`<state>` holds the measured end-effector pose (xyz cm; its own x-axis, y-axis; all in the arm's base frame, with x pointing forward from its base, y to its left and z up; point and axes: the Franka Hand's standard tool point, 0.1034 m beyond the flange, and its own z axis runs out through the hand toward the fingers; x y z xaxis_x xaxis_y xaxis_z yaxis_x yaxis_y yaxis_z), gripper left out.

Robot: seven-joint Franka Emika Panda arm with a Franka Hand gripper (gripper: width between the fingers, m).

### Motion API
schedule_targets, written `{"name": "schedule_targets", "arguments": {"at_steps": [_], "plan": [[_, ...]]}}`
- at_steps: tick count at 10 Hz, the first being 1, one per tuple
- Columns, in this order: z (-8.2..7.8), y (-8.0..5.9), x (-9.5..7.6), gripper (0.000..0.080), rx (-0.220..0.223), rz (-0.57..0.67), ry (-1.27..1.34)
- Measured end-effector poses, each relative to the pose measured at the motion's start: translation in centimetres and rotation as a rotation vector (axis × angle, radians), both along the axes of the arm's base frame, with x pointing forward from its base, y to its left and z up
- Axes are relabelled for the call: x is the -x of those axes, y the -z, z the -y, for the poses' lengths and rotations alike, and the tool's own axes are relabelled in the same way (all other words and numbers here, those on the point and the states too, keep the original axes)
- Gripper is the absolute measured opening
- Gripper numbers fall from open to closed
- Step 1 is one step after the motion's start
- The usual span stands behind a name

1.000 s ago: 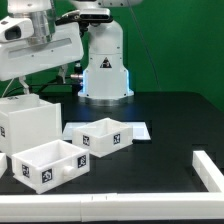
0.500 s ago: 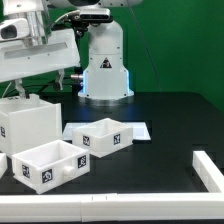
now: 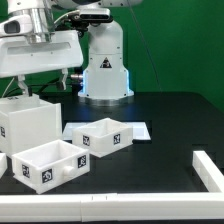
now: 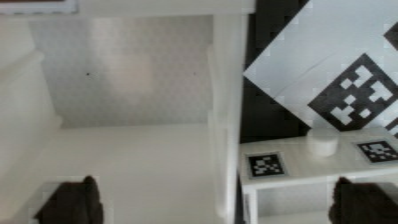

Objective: Assemble drawer

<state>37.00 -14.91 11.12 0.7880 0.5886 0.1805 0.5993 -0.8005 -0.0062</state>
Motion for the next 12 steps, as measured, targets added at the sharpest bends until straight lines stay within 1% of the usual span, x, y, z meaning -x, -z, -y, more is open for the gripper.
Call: {"name": "schedule_targets", "arguments": {"at_steps": [4, 5, 6, 8, 9, 10, 11, 12], "plan": [[-0.2, -0.8, -0.2, 0.0649, -0.003, 0.013, -0.004], [-0.2, -0.6, -0.2, 0.0649, -0.01, -0.01, 0.01], [-0.1, 0.2, -0.2, 0.0649, 0.004, -0.046, -0.004], [-0.1, 0.3, -0.1, 0.0649, 0.001, -0.046, -0.004], [0.3, 0.4, 0.0, 0.0649, -0.008, -0.065, -0.031], [1.9, -0.1, -0.5, 0.0649, -0.022, -0.09, -0.046], [3.6, -0.7, -2.1, 0.0649, -0.023, -0.085, -0.04], [4.7, -1.8, -3.7, 0.0649, -0.017, -0.074, -0.059]]}}
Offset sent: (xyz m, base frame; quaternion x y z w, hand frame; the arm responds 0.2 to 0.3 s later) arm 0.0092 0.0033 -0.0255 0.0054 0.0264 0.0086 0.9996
